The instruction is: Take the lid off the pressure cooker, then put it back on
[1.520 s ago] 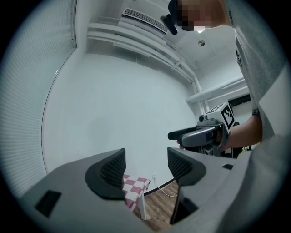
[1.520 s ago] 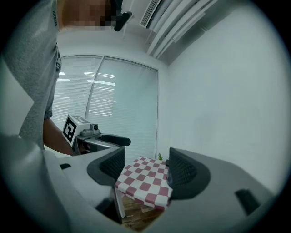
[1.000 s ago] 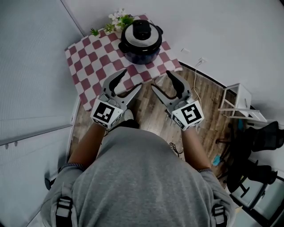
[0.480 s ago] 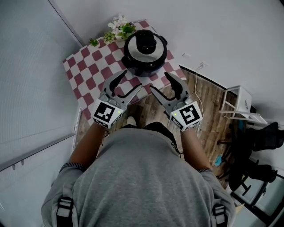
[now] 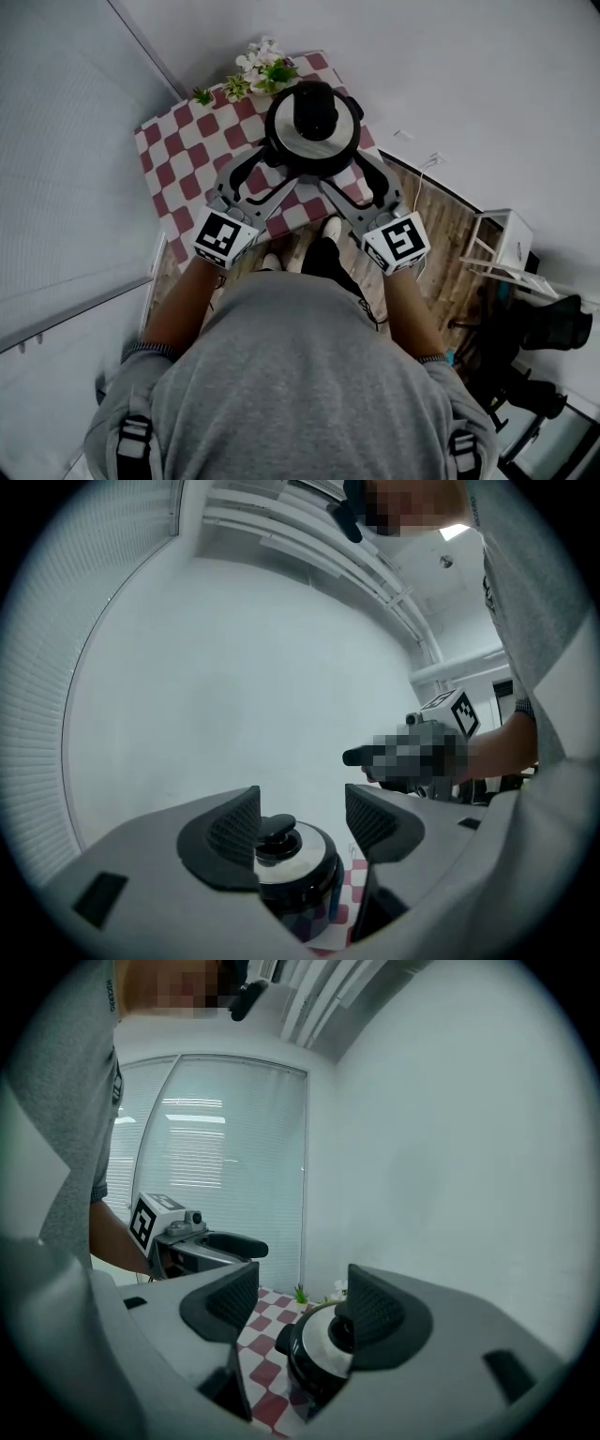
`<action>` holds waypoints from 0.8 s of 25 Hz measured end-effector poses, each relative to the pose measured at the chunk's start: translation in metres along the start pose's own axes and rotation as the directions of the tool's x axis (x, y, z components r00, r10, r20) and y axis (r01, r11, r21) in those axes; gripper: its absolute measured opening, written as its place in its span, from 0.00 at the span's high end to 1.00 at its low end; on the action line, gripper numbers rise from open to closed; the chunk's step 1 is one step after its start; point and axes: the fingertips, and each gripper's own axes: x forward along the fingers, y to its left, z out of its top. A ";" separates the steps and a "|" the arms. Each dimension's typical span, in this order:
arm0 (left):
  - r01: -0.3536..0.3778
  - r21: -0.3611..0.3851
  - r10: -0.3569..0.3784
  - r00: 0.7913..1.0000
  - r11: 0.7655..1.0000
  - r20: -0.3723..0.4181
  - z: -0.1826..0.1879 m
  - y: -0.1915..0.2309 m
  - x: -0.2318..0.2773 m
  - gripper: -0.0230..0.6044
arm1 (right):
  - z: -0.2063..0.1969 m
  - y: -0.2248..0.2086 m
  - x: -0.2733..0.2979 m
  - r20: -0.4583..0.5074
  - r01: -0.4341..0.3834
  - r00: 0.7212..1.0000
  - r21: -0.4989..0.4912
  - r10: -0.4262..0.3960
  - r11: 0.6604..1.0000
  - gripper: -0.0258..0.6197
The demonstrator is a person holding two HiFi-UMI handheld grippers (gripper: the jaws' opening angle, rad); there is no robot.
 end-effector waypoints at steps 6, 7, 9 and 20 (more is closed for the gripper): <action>-0.090 -0.002 0.090 0.995 0.996 -0.031 -0.006 0.023 0.043 0.47 | -0.001 -0.046 0.025 -0.019 -0.117 0.993 -0.029 0.116 0.993 0.48; -0.102 -0.002 0.102 0.994 0.995 -0.036 -0.006 0.026 0.050 0.47 | -0.001 -0.053 0.029 -0.025 -0.137 0.990 -0.035 0.136 0.990 0.48; -0.126 0.001 0.126 0.991 0.992 -0.048 -0.007 0.034 0.065 0.47 | -0.002 -0.069 0.037 -0.032 -0.169 0.985 -0.047 0.168 0.985 0.48; -0.138 0.050 0.145 0.969 0.989 -0.198 -0.035 0.045 0.119 0.47 | -0.030 -0.113 0.066 -0.142 -0.392 0.913 -0.039 0.384 0.919 0.47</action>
